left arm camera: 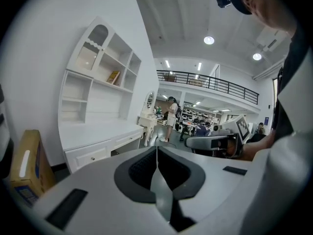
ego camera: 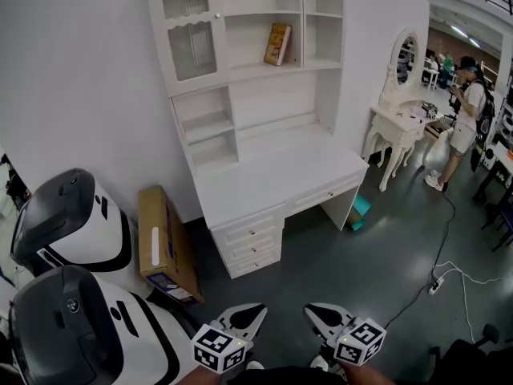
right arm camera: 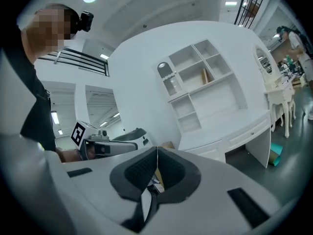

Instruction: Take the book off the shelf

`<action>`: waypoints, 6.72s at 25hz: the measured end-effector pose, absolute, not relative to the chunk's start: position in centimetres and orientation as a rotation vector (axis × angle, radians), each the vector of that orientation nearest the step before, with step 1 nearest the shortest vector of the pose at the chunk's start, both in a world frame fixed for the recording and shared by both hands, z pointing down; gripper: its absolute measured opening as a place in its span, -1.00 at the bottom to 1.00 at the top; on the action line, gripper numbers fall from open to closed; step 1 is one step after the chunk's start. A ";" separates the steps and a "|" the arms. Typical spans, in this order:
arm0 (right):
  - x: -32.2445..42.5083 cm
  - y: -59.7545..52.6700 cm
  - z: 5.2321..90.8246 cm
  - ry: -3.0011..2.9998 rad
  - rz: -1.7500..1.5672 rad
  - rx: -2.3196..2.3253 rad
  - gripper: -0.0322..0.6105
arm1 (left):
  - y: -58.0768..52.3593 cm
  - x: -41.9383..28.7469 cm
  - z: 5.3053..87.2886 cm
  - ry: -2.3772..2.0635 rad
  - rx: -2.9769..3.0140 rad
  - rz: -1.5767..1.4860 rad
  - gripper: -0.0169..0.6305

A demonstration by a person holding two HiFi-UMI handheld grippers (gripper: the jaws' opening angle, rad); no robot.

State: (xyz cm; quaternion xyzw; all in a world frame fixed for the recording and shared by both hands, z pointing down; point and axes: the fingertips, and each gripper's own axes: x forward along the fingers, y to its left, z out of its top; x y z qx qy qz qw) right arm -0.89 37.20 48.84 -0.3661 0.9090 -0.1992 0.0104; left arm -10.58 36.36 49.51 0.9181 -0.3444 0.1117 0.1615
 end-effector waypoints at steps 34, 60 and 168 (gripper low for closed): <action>-0.3 22.2 50.1 2.826 -0.685 -1.143 -0.82 | 22.4 -11.2 51.0 -1.015 2.574 0.353 -0.89; 10.7 9.7 49.6 2.834 -0.665 -1.039 -0.82 | 11.2 0.0 49.3 -1.111 2.551 0.372 -0.89; 5.9 -68.1 15.6 2.560 -0.245 -1.558 -0.18 | -34.7 -9.7 40.3 -1.439 2.561 0.234 -0.89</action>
